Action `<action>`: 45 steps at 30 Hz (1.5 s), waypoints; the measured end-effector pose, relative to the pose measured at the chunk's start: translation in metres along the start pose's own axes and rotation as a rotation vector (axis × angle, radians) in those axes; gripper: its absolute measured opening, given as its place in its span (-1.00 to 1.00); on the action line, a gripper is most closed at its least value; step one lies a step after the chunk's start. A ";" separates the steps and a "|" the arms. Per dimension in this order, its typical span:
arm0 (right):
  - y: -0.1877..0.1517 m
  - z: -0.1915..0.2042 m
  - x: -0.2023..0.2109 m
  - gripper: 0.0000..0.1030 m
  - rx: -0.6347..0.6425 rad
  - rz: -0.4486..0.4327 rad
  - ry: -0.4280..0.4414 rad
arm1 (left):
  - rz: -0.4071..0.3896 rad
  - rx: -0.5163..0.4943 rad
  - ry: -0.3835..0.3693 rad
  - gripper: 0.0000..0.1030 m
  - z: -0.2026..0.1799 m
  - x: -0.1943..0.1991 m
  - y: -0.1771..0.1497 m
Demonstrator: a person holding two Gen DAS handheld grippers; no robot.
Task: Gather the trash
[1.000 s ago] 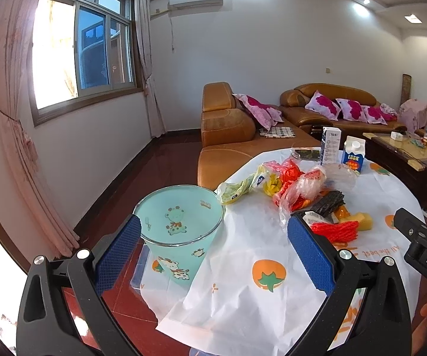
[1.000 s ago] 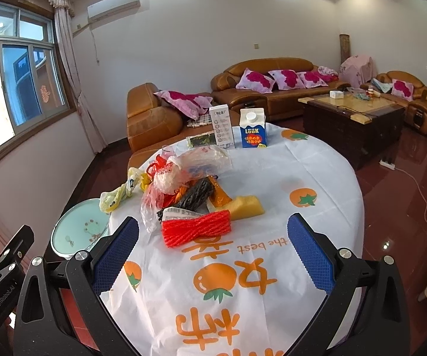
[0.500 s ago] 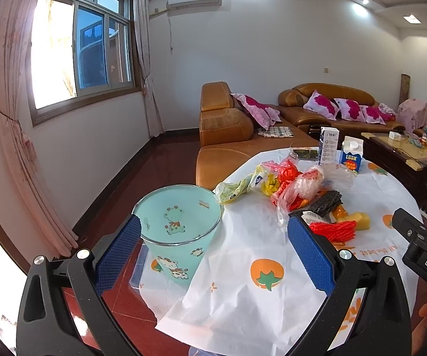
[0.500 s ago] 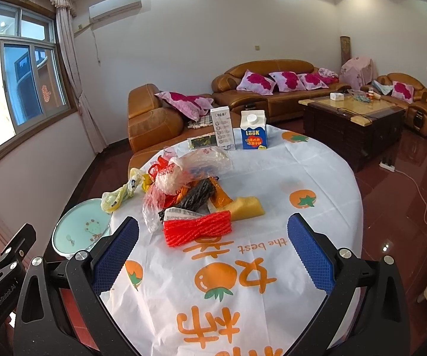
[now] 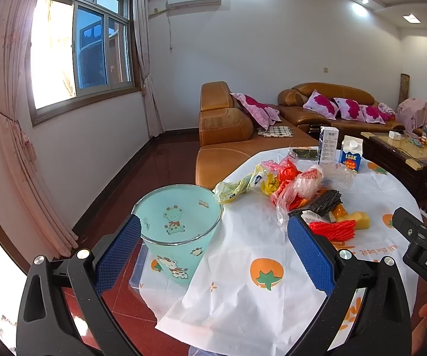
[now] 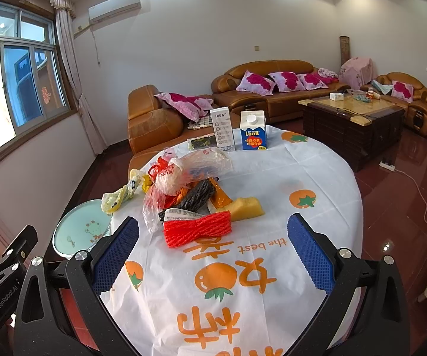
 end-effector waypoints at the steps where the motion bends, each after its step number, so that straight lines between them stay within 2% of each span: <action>1: 0.000 0.000 0.000 0.92 0.000 -0.001 0.000 | -0.001 0.000 0.000 0.89 0.000 0.000 0.000; 30: -0.005 0.000 -0.003 0.92 -0.007 0.004 -0.002 | 0.012 0.000 -0.003 0.89 -0.005 -0.001 -0.006; 38: -0.013 -0.013 -0.018 0.92 -0.006 0.014 -0.037 | 0.045 -0.003 -0.012 0.89 -0.009 -0.016 -0.019; 45: -0.034 -0.043 -0.050 0.92 -0.039 0.085 -0.080 | 0.124 -0.006 -0.034 0.88 -0.016 -0.043 -0.047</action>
Point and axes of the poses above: each gripper's, at about its wrist camera, not at the fingertips, and x roughly against the way its jaws point, z to its left, y to its top, the point moved 7 cm from there along -x, roughly the way its jaws point, and after that the axes turned 11 degrees about -z, right-handed, at the moved point
